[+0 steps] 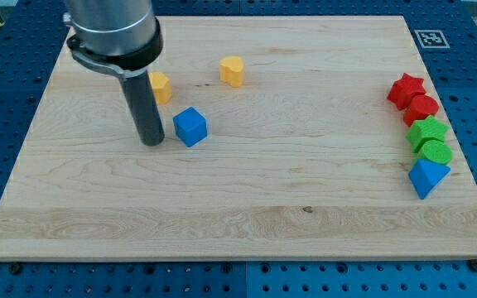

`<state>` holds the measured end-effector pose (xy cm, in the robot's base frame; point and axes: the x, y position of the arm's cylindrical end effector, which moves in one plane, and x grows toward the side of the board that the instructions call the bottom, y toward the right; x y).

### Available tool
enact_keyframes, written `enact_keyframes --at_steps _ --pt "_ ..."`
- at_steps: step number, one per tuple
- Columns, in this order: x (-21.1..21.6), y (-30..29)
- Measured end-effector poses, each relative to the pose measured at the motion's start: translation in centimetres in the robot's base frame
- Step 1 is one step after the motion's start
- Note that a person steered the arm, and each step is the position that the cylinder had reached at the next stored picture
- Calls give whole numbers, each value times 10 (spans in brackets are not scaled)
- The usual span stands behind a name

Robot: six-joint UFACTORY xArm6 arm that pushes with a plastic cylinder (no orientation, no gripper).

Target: Push the blue cube towards the blue triangle

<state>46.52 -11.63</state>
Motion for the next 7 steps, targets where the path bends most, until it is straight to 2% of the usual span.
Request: enact_keyframes --at_steps 2,4,5,7 --pt "-15 -18" --pt "-15 35" --pt "-25 22" --pt "-22 68"
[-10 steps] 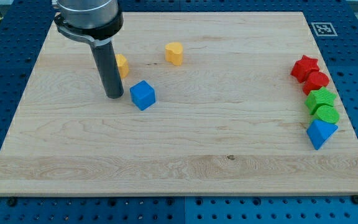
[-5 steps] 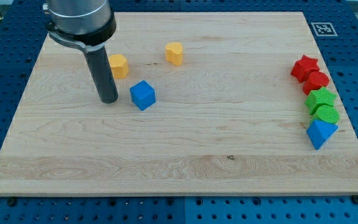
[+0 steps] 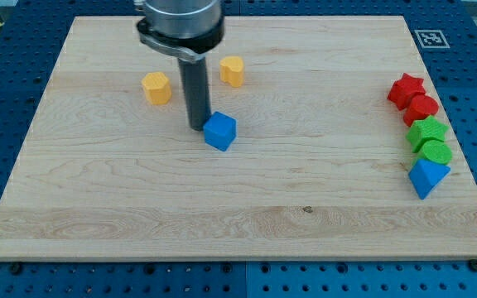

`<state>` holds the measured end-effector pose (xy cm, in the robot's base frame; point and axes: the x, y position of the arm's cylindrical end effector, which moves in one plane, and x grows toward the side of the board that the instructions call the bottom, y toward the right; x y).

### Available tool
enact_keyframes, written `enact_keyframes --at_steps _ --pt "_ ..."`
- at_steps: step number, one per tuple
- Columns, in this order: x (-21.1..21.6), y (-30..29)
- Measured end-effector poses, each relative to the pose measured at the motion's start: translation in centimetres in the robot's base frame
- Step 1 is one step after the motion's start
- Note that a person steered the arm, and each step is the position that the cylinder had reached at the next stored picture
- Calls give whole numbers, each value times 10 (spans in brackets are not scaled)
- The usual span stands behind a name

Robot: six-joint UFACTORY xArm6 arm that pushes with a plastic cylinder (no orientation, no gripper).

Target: Push the blue cube towards the blue triangle

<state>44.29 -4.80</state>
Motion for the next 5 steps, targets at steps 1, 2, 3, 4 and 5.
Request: enact_keyframes --at_steps 1,2,3,4,5 --pt "8 17" --pt "31 4" --pt "34 10" --pt "42 59" --pt "47 69"
